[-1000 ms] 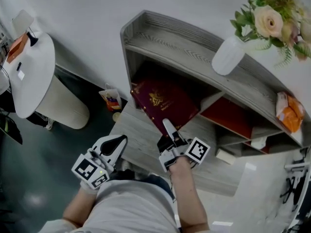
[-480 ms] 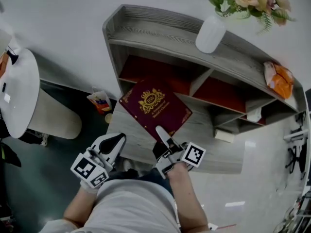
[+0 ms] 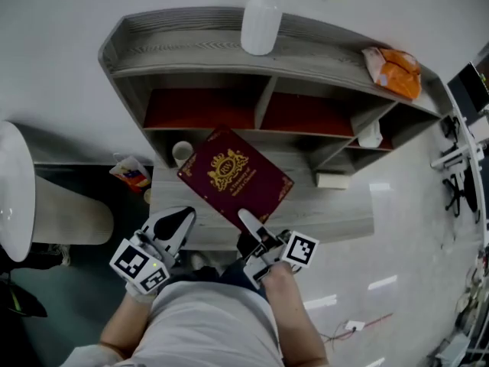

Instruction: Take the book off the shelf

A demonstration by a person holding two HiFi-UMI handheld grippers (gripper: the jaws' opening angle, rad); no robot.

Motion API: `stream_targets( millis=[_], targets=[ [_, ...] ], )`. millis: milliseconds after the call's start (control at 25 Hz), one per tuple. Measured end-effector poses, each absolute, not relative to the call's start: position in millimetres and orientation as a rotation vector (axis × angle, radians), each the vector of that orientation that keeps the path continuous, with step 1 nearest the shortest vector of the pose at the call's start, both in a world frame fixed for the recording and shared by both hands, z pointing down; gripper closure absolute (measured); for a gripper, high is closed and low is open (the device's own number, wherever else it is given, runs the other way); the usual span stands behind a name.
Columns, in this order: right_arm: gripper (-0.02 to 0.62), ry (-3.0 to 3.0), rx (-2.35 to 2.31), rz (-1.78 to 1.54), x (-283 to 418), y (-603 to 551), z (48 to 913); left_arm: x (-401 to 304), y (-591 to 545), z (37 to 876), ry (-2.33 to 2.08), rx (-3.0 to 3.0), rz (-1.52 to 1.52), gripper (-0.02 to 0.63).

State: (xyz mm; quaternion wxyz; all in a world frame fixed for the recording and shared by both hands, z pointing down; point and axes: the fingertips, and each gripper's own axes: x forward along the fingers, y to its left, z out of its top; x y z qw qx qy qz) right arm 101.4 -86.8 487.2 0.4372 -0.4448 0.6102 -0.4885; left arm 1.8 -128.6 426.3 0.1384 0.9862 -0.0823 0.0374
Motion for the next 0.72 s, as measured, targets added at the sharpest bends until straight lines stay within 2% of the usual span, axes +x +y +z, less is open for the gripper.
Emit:
stream_targets(
  millis=[360, 720],
  targets=[
    [0.377, 1.347, -1.285, -1.089, 162.5, -21.8, 492.0, 52.7, -97.5, 422.9, -0.015, 2.864, 0.127, 0.591],
    [0.377, 1.312, -1.359, -0.937, 217.4, -1.5, 461.2, 97.6, -83.5, 407.2, 0.093, 2.879, 0.11, 0.591]
  ],
)
